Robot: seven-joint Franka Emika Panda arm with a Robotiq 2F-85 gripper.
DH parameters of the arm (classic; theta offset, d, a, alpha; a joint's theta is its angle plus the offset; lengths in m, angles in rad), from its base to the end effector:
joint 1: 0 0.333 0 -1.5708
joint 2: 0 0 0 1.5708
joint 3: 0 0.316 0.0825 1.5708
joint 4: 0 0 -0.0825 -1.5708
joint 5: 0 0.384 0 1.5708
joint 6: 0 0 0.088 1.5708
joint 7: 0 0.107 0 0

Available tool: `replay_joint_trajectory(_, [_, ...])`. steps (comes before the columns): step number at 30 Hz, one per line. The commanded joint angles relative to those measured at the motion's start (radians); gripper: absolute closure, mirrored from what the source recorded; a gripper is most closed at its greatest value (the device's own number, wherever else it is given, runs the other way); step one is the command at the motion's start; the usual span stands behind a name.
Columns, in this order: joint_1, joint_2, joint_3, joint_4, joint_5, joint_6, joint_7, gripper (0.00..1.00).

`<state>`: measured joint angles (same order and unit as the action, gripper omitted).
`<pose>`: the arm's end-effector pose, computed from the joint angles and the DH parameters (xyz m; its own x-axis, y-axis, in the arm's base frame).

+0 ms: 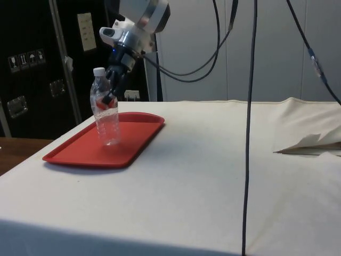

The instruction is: Place the bottle upright on the tray.

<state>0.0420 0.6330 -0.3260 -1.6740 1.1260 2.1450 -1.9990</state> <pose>0.6693 -0.1290 0.2518 0.3654 0.6668 0.6495 0.8775 -0.4796 -0.0014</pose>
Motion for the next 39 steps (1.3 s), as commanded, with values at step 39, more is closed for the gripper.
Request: replay_joint_trajectory(39, [-0.002, 0.011, -0.011, 0.0, 0.002, -0.006, -0.006, 1.0])
